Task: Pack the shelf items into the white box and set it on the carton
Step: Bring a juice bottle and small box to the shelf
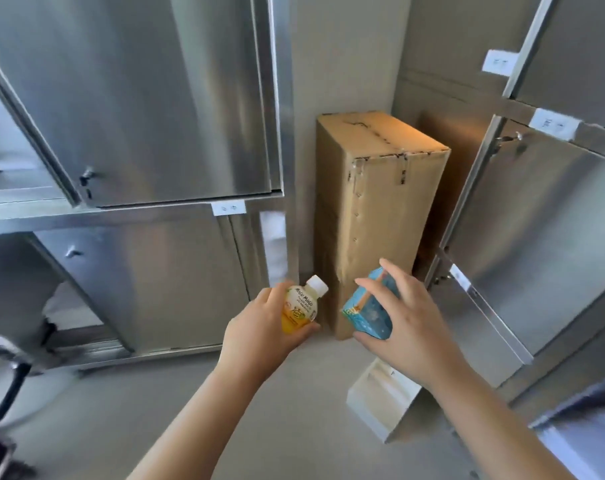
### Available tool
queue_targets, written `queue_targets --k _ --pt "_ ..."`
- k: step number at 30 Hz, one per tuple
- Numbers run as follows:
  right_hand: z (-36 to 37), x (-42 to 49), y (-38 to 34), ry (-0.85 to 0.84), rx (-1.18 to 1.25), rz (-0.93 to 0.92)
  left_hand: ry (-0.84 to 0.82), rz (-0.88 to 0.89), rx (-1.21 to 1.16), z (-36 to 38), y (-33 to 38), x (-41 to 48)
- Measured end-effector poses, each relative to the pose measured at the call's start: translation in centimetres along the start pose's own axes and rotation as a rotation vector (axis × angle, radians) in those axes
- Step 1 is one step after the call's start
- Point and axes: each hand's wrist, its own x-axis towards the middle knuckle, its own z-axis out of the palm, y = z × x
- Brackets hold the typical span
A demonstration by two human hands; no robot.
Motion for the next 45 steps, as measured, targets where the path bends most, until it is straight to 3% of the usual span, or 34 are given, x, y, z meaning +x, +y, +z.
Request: queue_targets --k 9,21,35,45 --pt "12.7 10.5 -18.9 -0.141 0.159 -0.300 0.179 -0.283 0.096 -11.5 -20.2 -3.0" --pt "25.2 21.8 -34.2 -0.327 0.276 -0.614 0.340 -0.645 0.120 -18.3 -35.7 -4.9" --pt "38.1 44.4 -45.3 -0.353 0.234 -0.784 0.459 -0.715 0.142 -25.1 -54.0 11.4" --pt "46.0 55.1 -52.4 -0.324 0.182 -0.752 0.469 -0.643 0.135 -29.5 -66.8 20.3"
